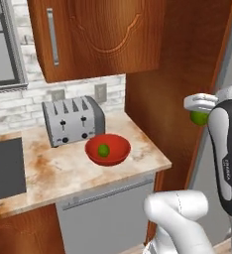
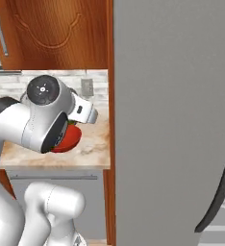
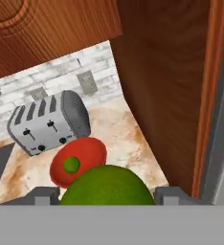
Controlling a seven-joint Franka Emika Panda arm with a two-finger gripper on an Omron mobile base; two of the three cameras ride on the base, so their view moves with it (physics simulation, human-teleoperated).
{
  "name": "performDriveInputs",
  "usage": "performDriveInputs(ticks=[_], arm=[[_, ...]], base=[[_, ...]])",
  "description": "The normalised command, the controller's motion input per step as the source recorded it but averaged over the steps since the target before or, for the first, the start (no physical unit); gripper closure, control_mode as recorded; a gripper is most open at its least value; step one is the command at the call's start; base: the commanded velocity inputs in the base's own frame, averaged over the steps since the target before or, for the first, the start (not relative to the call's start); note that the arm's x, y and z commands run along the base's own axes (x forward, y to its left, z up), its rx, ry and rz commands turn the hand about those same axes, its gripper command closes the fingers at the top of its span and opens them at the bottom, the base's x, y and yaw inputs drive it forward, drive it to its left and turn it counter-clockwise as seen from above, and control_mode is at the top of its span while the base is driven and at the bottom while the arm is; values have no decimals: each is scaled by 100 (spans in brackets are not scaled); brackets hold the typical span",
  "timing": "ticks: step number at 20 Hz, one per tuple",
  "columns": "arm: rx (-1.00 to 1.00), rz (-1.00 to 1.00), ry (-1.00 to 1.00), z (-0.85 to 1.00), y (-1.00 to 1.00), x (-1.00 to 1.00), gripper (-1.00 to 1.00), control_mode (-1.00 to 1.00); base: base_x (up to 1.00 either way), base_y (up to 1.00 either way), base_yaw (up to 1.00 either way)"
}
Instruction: Take the lime, lime, and fish from the freezer and place them in the bowl on the counter.
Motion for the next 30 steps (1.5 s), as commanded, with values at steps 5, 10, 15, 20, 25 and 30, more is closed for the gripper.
performDriveInputs(ticks=[5,10,15,20,25,30], arm=[[0,0,0,0,0,0,100,100],[-9,0,18,-40,33,25,100,-100],[-11,5,42,-100,98,80,100,-100],[-2,3,39,-100,62,100,100,-100],[0,3,23,-96,22,97,100,-100],[-1,1,4,-75,17,89,100,-100]], base=[[65,81,-4],[18,57,0],[0,0,0],[0,0,0],[0,0,0],[0,0,0]])
